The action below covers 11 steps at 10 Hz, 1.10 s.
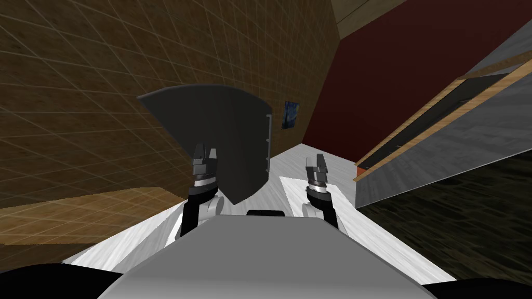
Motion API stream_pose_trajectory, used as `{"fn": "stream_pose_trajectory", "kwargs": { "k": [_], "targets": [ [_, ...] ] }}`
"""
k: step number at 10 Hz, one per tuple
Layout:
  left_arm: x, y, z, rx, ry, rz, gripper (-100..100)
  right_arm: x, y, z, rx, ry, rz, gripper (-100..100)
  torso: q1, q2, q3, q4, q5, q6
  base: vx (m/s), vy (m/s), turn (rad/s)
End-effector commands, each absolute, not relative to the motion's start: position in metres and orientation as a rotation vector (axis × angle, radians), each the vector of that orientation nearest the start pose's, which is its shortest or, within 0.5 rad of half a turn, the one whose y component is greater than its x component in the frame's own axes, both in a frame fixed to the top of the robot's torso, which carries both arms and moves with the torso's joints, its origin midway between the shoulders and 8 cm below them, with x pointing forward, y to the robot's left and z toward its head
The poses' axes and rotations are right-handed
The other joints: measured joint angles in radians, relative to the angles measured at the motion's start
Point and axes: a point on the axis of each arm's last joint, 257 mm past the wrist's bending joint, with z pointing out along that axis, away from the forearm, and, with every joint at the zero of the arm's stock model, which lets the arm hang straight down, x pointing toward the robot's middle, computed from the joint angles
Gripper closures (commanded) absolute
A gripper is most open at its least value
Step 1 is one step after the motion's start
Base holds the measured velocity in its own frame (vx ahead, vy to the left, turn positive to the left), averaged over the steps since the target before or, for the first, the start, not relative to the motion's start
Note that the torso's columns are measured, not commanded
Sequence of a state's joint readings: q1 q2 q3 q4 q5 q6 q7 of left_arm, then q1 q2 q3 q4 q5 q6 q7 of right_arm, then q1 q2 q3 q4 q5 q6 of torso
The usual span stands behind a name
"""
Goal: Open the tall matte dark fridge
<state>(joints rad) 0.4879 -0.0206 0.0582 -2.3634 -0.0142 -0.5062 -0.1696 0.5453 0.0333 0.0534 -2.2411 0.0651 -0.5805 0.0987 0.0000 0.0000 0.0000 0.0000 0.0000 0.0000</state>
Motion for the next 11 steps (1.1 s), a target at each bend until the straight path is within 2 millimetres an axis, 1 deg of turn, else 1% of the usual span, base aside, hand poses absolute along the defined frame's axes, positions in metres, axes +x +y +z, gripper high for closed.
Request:
{"fn": "stream_pose_trajectory", "kwargs": {
  "k": [1,3,9,10,11],
  "targets": [
    [0.321,0.292,0.066,-0.517,0.568,-1.098,0,0.338,-0.26,0.008,0.606,0.648,1.21,0,0.0,0.04,-0.082,0.041,0.0,0.0,0.0,0.0,0.0],
    [0.321,0.292,0.066,-0.517,0.568,-1.098,0,0.338,-0.26,0.008,0.606,0.648,1.21,0,0.0,0.175,-0.351,0.176,0.0,0.0,0.0,0.0,0.0],
    [0.321,0.292,0.066,-0.517,0.568,-1.098,0,0.338,-0.26,0.008,0.606,0.648,1.21,0,0.0,0.618,-1.234,0.617,0.0,0.0,0.0,0.0,0.0],
    [0.327,0.285,0.065,-0.486,0.611,-1.101,-100,0.338,-0.26,0.008,0.606,0.648,1.21,0,0.0,0.691,-1.382,0.691,0.0,0.0,0.008,0.001,-0.03],
    [0.333,0.28,0.063,-0.468,0.641,-1.101,-100,0.338,-0.26,0.008,0.607,0.648,1.21,0,0.0,0.725,-1.451,0.724,0.0,0.0,0.007,0.004,-0.044]
  ]
}}
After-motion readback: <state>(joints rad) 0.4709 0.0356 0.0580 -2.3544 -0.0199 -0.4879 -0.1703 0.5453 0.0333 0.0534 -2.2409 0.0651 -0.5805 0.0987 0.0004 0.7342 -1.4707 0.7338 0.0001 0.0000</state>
